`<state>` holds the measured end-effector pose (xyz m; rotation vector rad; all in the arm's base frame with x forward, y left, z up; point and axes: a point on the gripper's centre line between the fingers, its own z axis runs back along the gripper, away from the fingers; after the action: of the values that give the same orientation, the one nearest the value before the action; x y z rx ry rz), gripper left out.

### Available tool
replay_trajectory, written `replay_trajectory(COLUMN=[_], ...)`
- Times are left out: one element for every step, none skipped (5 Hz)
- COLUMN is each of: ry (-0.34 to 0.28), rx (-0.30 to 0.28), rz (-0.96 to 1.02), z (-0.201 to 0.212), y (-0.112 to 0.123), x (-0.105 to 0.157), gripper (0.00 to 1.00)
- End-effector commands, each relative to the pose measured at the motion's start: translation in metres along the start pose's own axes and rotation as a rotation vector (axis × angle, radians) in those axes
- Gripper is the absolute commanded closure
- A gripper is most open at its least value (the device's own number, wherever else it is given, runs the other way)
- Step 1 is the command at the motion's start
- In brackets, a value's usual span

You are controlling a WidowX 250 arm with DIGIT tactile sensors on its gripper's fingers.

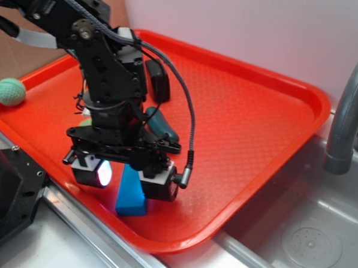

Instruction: Grab the blue block.

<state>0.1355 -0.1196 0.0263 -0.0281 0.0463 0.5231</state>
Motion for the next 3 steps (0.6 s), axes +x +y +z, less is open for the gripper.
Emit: replay_trajectory(ry=[0.082, 0.089, 0.100], rx=[0.010, 0.015, 0.033], rz=[0.004, -0.024, -0.171], z=[-0.023, -0.021, 0.007], y=[-0.008, -0.007, 0.000], x=[0.005, 0.002, 0.006], gripper=[0.00, 1.00, 1.00])
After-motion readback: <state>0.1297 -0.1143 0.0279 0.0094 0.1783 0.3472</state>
